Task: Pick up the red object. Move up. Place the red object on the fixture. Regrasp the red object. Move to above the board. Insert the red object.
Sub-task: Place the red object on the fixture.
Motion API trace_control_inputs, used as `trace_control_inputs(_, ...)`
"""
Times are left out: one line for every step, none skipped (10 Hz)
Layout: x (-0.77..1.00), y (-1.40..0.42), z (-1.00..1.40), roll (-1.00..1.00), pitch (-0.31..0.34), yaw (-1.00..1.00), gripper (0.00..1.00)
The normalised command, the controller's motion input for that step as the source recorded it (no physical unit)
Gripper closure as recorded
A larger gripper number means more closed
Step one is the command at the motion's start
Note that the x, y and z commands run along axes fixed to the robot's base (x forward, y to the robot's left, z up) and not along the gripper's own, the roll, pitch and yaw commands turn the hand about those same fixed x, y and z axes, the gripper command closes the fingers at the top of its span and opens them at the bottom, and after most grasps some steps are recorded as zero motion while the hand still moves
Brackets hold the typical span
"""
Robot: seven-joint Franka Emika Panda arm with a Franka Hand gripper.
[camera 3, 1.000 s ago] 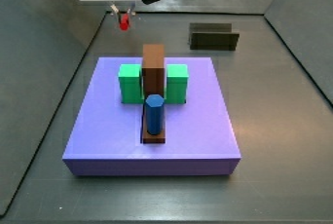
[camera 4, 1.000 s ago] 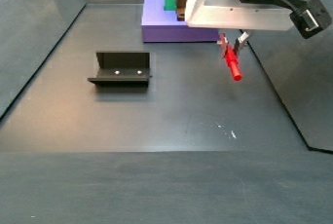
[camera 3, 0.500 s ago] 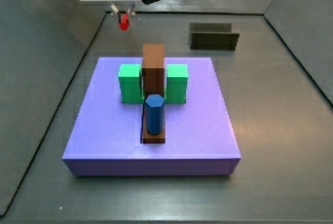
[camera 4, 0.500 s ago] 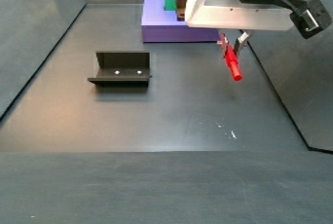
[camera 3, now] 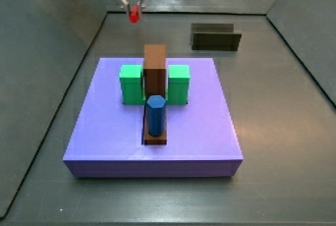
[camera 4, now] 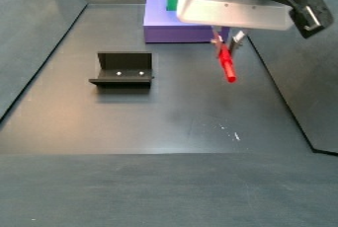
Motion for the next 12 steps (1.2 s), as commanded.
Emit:
trace_control_inputs(0.68, 0.00, 0.05, -0.97, 0.000, -0.19, 1.00)
trace_control_inputs(0.64, -0.04, 0.08, -0.97, -0.020, -0.26, 1.00)
trace_control_inputs(0.59, -0.08, 0.05, -0.90, -0.069, -0.29, 1.00)
trace_control_inputs(0.57, -0.13, 0.00, -0.79, -0.066, -0.30, 1.00)
trace_control_inputs(0.59, -0.15, 0.00, -0.72, -0.003, -0.30, 1.00)
trace_control_inputs(0.69, -0.15, 0.00, -0.65, 0.000, -0.29, 1.00)
trace_control_inputs(0.86, -0.15, -0.01, -0.59, 0.020, -0.22, 1.00)
trace_control_inputs(0.94, -0.12, -0.03, -0.57, 0.057, -0.19, 1.00)
trace_control_inputs(0.96, -0.11, 0.00, -0.52, 0.106, -0.15, 1.00)
trace_control_inputs(0.96, -0.10, 0.00, -0.48, 0.146, -0.12, 1.00)
trace_control_inputs(0.96, -0.09, 0.00, -0.44, 0.194, -0.10, 1.00)
trace_control_inputs(0.92, -0.11, 0.00, -0.38, 0.271, -0.08, 1.00)
